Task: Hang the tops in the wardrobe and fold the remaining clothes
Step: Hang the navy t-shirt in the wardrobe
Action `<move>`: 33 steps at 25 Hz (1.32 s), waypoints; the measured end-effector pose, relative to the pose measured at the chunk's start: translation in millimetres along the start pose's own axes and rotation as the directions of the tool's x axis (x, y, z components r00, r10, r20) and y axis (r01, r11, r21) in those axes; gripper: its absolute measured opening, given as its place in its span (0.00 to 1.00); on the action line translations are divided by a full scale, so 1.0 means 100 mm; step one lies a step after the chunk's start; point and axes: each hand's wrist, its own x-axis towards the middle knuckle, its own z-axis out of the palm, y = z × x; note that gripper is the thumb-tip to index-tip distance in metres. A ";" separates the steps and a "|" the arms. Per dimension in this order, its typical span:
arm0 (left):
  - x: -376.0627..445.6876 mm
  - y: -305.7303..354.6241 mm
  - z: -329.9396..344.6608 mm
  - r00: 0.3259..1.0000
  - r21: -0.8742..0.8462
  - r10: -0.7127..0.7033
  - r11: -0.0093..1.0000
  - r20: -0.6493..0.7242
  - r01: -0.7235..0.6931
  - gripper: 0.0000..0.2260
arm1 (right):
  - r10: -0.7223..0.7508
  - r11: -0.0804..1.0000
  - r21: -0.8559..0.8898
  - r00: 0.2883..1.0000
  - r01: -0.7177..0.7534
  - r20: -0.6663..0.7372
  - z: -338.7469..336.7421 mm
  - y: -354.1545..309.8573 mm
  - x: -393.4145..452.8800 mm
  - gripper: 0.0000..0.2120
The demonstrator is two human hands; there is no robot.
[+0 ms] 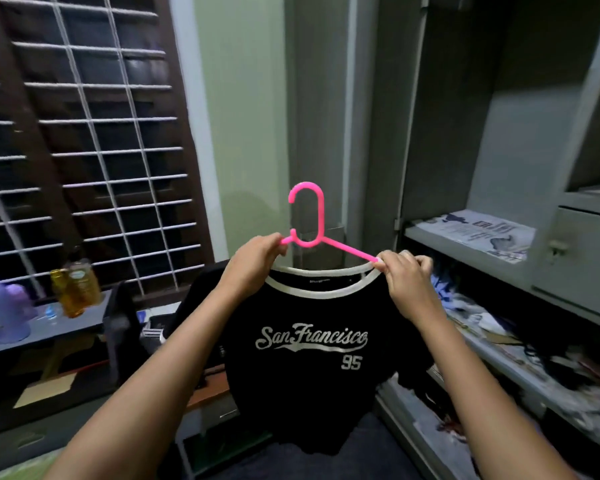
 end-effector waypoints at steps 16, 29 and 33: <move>2.85 0.86 2.06 0.780 -0.554 0.618 0.685 0.098 -0.473 0.14 | -0.004 0.711 -0.672 0.955 -0.206 -0.298 -0.59 1.86 0.24 0.10; 3.34 1.69 2.50 0.587 -0.719 0.809 0.392 -0.028 -0.574 0.12 | 0.562 0.334 -0.529 0.615 -0.780 -0.553 -0.81 1.37 0.15 0.08; 3.47 2.10 2.30 0.546 -0.733 0.831 0.306 -0.106 -0.608 0.14 | 0.392 0.234 -0.521 0.570 -0.821 -0.722 -1.10 1.09 0.23 0.10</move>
